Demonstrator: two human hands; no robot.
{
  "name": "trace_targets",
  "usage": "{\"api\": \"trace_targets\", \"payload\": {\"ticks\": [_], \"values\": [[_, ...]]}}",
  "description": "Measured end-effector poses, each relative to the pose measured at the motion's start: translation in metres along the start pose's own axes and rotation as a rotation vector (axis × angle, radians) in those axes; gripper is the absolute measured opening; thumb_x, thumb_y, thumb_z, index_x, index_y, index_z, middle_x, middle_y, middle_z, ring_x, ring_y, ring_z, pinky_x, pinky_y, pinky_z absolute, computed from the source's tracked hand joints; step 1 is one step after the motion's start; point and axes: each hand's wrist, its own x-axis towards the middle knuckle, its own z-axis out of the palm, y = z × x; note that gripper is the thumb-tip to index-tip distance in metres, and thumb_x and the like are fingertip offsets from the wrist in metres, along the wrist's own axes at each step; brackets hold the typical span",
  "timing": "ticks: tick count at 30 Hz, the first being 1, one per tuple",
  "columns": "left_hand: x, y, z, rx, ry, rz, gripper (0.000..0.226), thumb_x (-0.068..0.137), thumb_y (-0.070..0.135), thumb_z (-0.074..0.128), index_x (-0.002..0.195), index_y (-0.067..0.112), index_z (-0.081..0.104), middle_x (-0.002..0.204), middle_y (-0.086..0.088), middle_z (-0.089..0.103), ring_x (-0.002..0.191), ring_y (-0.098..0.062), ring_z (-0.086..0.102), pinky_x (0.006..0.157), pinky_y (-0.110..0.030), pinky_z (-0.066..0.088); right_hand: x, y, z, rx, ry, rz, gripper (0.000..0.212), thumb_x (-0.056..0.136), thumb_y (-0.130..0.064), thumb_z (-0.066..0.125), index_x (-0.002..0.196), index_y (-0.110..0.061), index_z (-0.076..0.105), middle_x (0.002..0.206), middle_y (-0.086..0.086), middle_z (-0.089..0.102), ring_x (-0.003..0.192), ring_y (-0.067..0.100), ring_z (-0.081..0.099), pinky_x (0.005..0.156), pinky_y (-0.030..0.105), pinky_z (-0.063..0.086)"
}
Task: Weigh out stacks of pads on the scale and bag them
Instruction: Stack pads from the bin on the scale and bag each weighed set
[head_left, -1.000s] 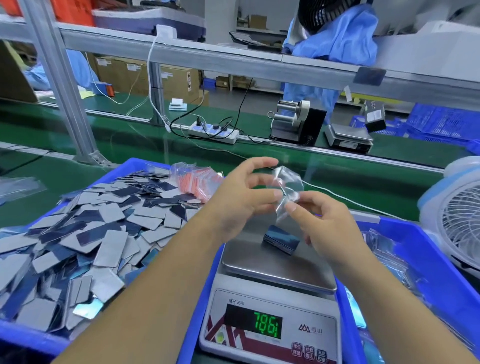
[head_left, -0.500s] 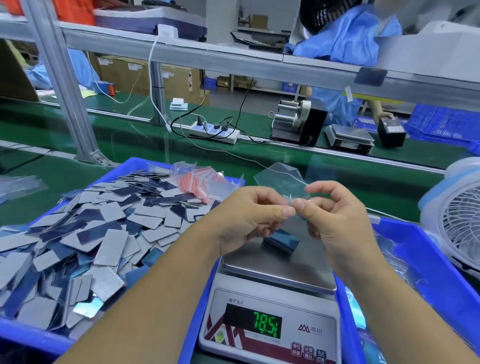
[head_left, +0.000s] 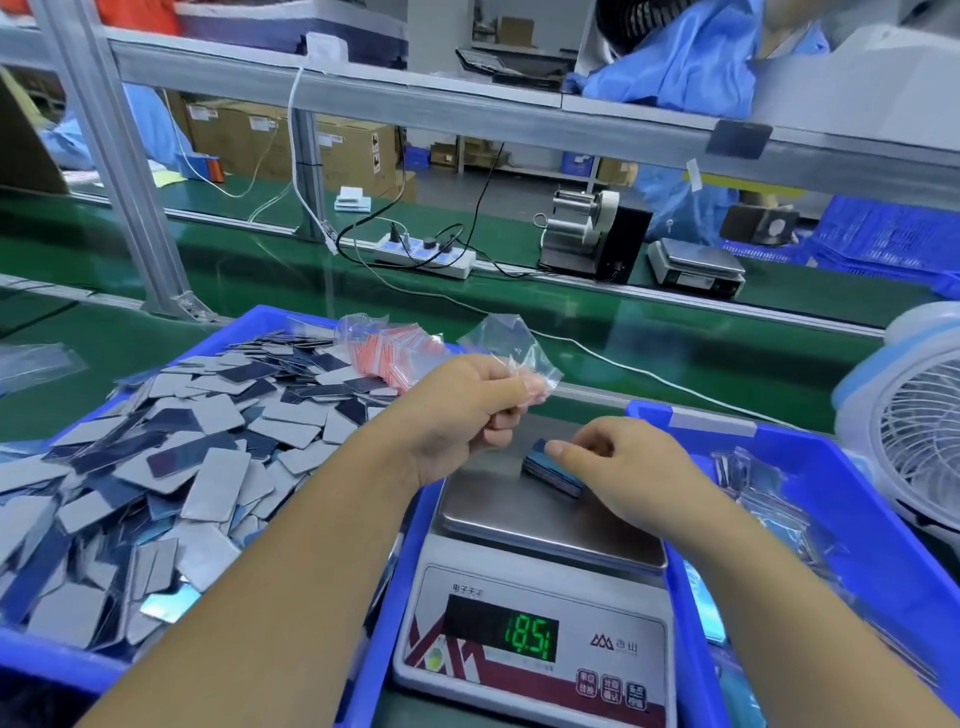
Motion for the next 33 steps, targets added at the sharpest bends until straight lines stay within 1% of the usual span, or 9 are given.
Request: {"api": "trace_targets", "payload": {"ticks": [6,10,14,16,19,22,24,28,33], "values": [[-0.002,0.002,0.001,-0.028,-0.041,0.012,0.041,0.103,0.021,0.053,0.064,0.014,0.042,0.053,0.008,0.037,0.048,-0.008,0.02,0.043,-0.017,0.019,0.001,-0.004,-0.004,0.004,-0.052,0.021,0.03,0.083,-0.055,0.067,0.076,-0.026,0.066,0.071,-0.012,0.064,0.071,0.006,0.058,0.058,0.026,0.041],[0.0,0.002,0.006,0.013,0.086,-0.004,0.053,0.098,0.034,0.061,0.05,0.026,0.04,0.054,0.003,0.021,0.047,-0.013,0.014,0.039,-0.02,0.018,0.0,-0.004,-0.008,0.105,-0.071,0.059,0.04,0.079,-0.064,0.067,0.076,-0.024,0.069,0.072,-0.01,0.066,0.068,0.008,0.057,0.058,0.026,0.041],[0.001,-0.002,0.001,0.02,0.076,0.015,0.046,0.093,0.035,0.069,0.052,0.024,0.049,0.055,0.003,0.037,0.048,-0.012,0.025,0.042,-0.021,0.018,-0.001,-0.004,-0.01,0.114,-0.109,0.044,0.036,0.074,-0.06,0.073,0.074,-0.024,0.069,0.073,-0.007,0.069,0.068,0.009,0.058,0.061,0.028,0.043],[0.0,-0.004,0.0,0.048,0.0,0.015,0.033,0.094,0.025,0.068,0.062,0.021,0.061,0.061,0.007,0.048,0.052,-0.007,0.035,0.043,-0.017,0.023,-0.001,-0.005,-0.008,0.087,-0.118,0.034,0.033,0.072,-0.054,0.077,0.074,-0.023,0.068,0.071,-0.007,0.069,0.064,0.01,0.056,0.061,0.029,0.042],[0.0,-0.005,0.001,0.032,-0.015,0.005,0.021,0.095,0.017,0.067,0.075,0.016,0.065,0.063,0.007,0.051,0.057,-0.007,0.039,0.045,-0.015,0.029,-0.002,-0.005,-0.007,0.089,-0.111,0.029,0.03,0.07,-0.05,0.08,0.077,-0.025,0.065,0.072,-0.01,0.067,0.064,0.008,0.057,0.057,0.027,0.042],[0.0,-0.004,0.001,0.051,0.006,0.029,0.028,0.096,0.02,0.066,0.068,0.016,0.063,0.059,0.007,0.051,0.049,-0.007,0.034,0.043,-0.016,0.025,-0.005,-0.006,-0.004,0.092,-0.051,-0.041,0.03,0.068,-0.042,0.083,0.079,-0.027,0.06,0.072,-0.011,0.063,0.063,0.005,0.056,0.057,0.025,0.042],[0.0,-0.002,0.001,0.079,0.094,0.035,0.038,0.095,0.03,0.067,0.062,0.017,0.052,0.05,0.006,0.044,0.043,-0.009,0.025,0.041,-0.018,0.02,-0.007,-0.008,-0.001,0.073,-0.007,-0.131,0.03,0.068,-0.036,0.084,0.078,-0.029,0.057,0.071,-0.012,0.061,0.06,0.0,0.053,0.056,0.017,0.041],[0.003,-0.002,-0.002,0.073,0.265,-0.001,0.052,0.089,0.048,0.069,0.062,0.021,0.034,0.048,0.003,0.031,0.041,-0.012,0.021,0.04,-0.02,0.022,-0.013,-0.011,-0.001,-0.011,-0.012,-0.291,0.025,0.073,-0.034,0.079,0.089,-0.036,0.06,0.077,-0.023,0.062,0.076,-0.013,0.054,0.061,0.008,0.038],[0.004,-0.002,0.002,0.066,0.219,-0.007,0.049,0.094,0.051,0.06,0.073,0.007,0.05,0.047,0.005,0.038,0.039,-0.01,0.026,0.038,-0.017,0.023,-0.015,-0.011,0.0,-0.056,0.009,-0.335,0.012,0.076,-0.034,0.072,0.086,-0.033,0.065,0.078,-0.021,0.064,0.076,-0.008,0.055,0.062,0.009,0.039]]}}
